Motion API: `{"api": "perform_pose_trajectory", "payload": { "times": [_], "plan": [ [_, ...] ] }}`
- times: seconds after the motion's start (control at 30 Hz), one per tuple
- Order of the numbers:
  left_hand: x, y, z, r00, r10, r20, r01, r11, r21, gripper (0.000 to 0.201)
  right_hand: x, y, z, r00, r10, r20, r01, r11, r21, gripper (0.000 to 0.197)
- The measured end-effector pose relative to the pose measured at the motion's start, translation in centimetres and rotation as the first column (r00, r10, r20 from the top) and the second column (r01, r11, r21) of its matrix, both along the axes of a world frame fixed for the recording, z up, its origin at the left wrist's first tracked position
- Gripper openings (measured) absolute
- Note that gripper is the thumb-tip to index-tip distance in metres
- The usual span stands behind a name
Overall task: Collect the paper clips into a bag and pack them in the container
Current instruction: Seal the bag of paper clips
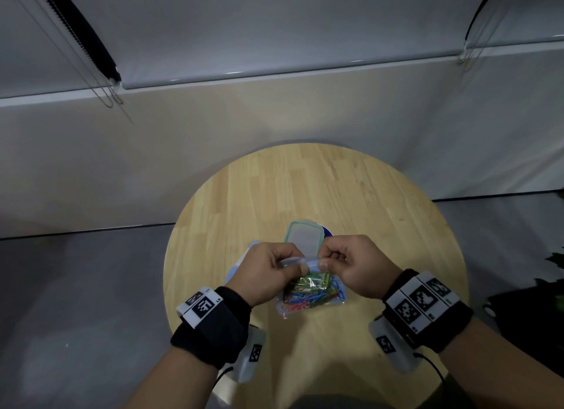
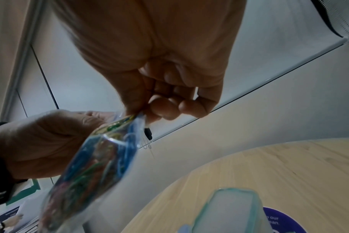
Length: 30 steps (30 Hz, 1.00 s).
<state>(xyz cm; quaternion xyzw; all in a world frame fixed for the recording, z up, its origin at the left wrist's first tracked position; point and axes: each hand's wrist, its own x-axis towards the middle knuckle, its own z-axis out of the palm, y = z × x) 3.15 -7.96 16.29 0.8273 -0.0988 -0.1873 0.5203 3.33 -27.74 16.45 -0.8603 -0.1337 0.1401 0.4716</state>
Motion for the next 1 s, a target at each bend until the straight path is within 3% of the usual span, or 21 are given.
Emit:
{"api": "perform_pose_trajectory", "payload": {
  "times": [0.17,0.47,0.8,1.0],
  "plan": [
    [-0.2,0.6,-0.5,0.995,-0.041,0.095,0.030,0.992,0.119,0.013,0.1,-0.4,-0.4,1.000,-0.001,0.002,0.001,1.000,-0.015,0.036],
    [-0.5,1.2,-0.9,0.920,-0.236,0.312,0.128,0.936,0.329,0.036,0.2,-1.0,-1.0,1.000,-0.025,-0.008,0.025,0.999,-0.026,0.032],
    [-0.3,2.5,-2.0,0.893,-0.291,0.342,0.147,0.910,0.388,0.026,0.4,-1.4,-2.1,0.999,-0.036,-0.004,0.036,0.999,-0.018,0.035],
    [-0.2,2.9,-2.5,0.910,-0.251,0.330,0.122,0.922,0.367,0.027,0.4,-1.6,-2.7,0.998,-0.063,-0.018,0.063,0.998,-0.007,0.037]
  ]
}}
